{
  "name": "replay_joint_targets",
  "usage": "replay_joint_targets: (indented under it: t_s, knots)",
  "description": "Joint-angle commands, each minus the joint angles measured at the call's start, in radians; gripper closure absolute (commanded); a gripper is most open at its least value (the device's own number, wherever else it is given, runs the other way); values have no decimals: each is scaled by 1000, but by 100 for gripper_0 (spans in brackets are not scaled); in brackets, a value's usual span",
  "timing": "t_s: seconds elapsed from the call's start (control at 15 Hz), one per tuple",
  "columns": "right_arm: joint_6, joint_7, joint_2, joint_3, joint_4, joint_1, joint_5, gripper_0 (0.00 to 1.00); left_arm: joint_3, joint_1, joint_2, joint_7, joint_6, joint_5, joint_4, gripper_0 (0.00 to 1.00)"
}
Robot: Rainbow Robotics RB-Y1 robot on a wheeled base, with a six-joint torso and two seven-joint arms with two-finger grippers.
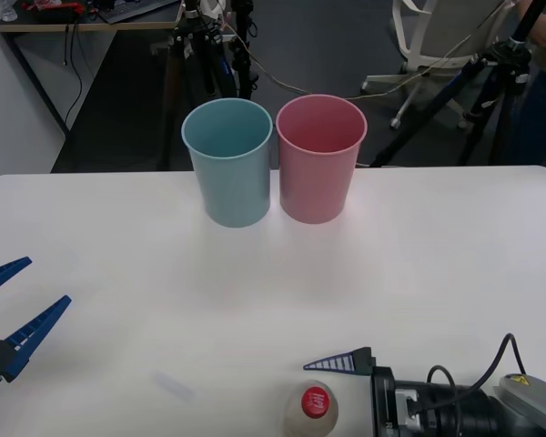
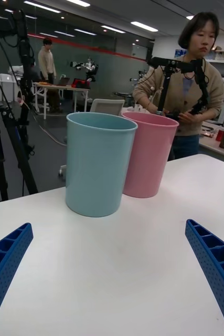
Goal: Grasp the object on the table and drop it into the matching bin: aluminum can to the light blue bin, PET bottle to the pink bin.
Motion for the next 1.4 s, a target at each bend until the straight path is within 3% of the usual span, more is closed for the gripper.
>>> replay_joint_targets:
  t_s: [0.07,0.53,0.6,0.67,0.73,1.4]
  knots:
    - [20,-1,13,10,0,-8,2,0,0,0,0,0,0,0,0,0]
    - [23,-12,37,19,0,-20,11,0,0,0,0,0,0,0,0,0]
    - [23,-12,37,18,0,-22,11,26,0,0,0,0,0,0,0,0]
    - [23,-15,37,16,0,-20,11,78,0,0,0,0,0,0,0,0]
    - [23,-18,36,13,0,-20,11,100,0,0,0,0,0,0,0,0]
    - [48,-34,-18,13,-48,6,-23,100,0,0,0,0,0,0,0,0]
